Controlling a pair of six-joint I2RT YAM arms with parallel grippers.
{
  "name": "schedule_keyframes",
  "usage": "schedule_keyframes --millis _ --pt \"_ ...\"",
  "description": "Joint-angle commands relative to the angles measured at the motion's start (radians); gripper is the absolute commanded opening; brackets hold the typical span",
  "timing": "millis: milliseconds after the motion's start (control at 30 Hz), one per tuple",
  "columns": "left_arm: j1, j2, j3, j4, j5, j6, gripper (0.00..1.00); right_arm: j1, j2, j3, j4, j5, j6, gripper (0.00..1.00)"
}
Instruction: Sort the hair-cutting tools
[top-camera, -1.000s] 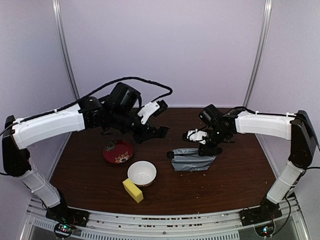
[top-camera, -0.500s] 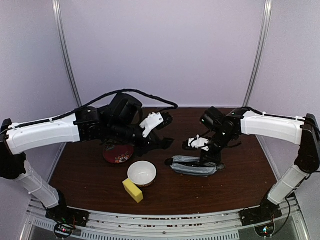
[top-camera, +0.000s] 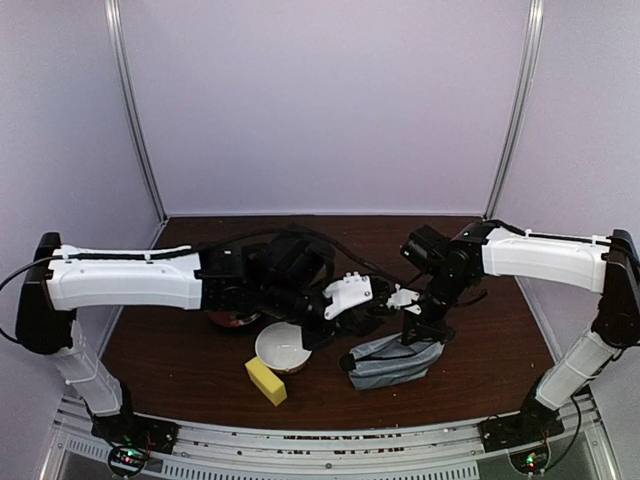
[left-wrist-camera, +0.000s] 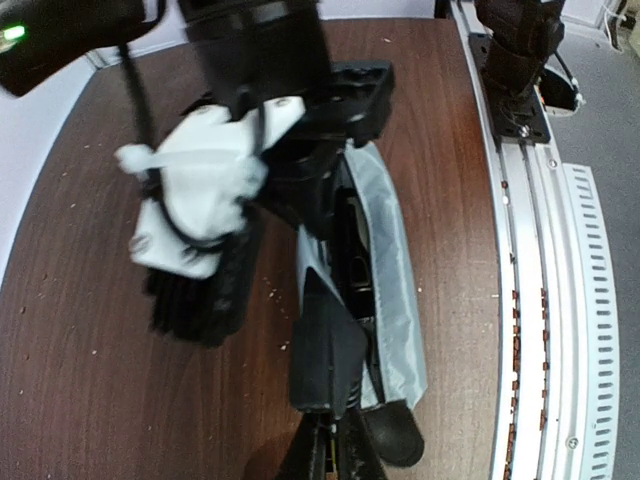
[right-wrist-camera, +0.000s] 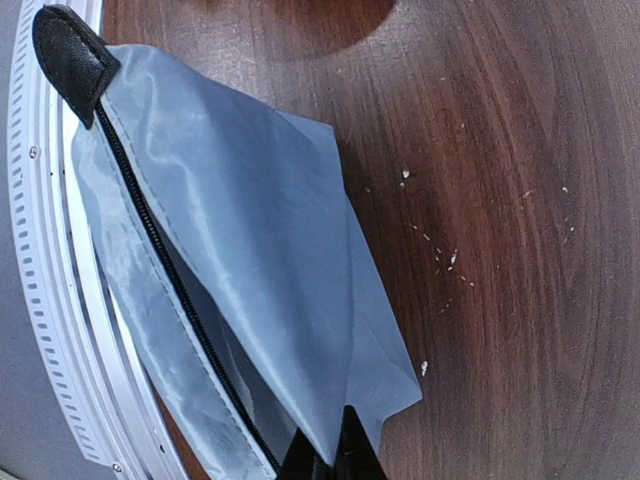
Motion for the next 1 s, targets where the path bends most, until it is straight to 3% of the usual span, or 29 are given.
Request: schedule_keyframes --millis 0,333,967 --pt "-0.046 0.105 0.086 0.051 0.026 0.073 0.00 -0.012 0.023 0.006 0.063 0.000 0.042 0.00" --pt "-0.069 0.263 0.192 0.042 -0.033 0.056 0.00 -0.042 0.040 0.019 0.055 -0.065 0.043 0.00" --pt "-0.068 0.509 0.415 -0.215 -0.297 0.057 0.00 -0.071 0.007 0.011 0.030 -0.143 0.029 0.02"
